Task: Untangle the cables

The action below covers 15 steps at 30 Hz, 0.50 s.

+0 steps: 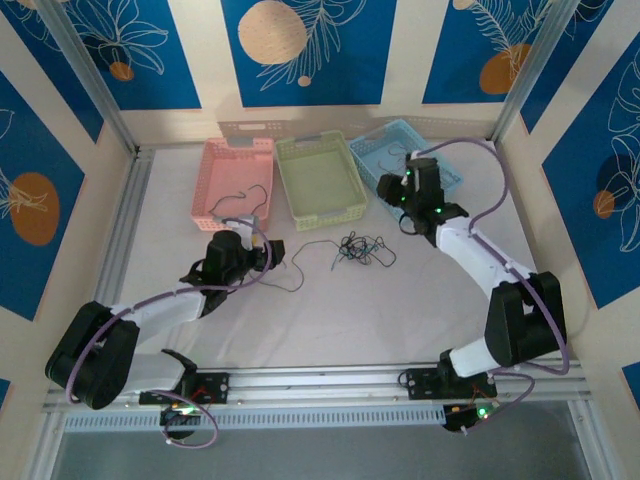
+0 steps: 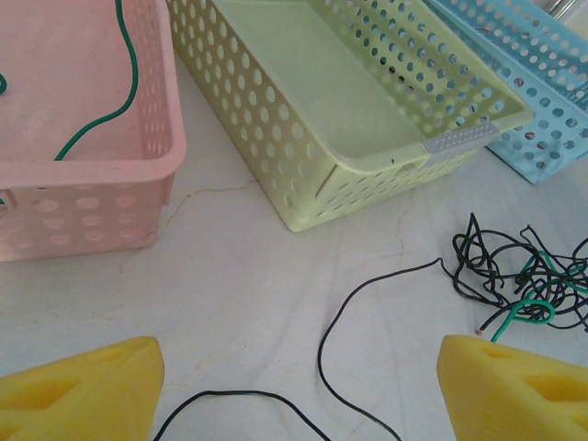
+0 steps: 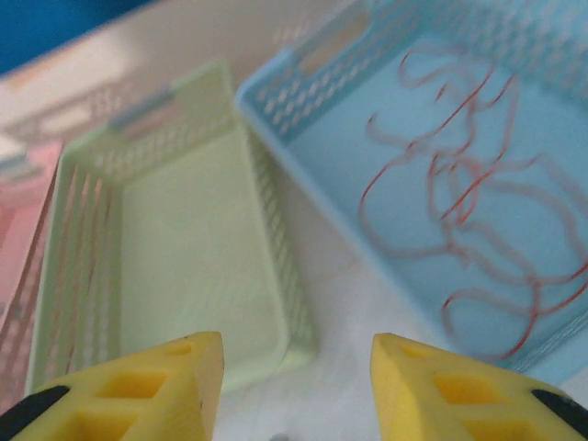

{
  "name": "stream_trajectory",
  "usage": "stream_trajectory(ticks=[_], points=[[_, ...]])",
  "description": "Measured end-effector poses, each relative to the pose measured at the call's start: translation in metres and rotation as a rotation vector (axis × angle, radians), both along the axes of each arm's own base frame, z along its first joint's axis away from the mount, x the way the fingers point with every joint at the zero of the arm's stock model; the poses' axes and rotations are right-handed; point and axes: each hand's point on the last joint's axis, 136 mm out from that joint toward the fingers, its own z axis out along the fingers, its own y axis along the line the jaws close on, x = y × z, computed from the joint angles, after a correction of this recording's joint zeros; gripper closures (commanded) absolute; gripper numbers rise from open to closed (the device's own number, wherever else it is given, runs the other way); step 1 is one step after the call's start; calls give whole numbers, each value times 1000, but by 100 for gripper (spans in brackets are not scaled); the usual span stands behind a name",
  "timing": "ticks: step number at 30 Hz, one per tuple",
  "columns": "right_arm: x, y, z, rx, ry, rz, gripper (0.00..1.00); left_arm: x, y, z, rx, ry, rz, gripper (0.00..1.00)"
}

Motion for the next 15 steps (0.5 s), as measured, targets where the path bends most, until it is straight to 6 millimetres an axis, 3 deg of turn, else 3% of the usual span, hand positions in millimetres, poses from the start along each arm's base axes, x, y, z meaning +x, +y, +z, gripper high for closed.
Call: stream_trajectory(ticks=[3, 7, 15], points=[[-26, 13, -40, -25, 120, 56, 55, 0, 0, 0, 0, 0, 0, 22], [-49, 12, -81, -52, 282, 68, 57, 0, 0, 0, 0, 0, 0, 23], [-57, 9, -128, -85, 452, 52, 56, 0, 0, 0, 0, 0, 0, 23]])
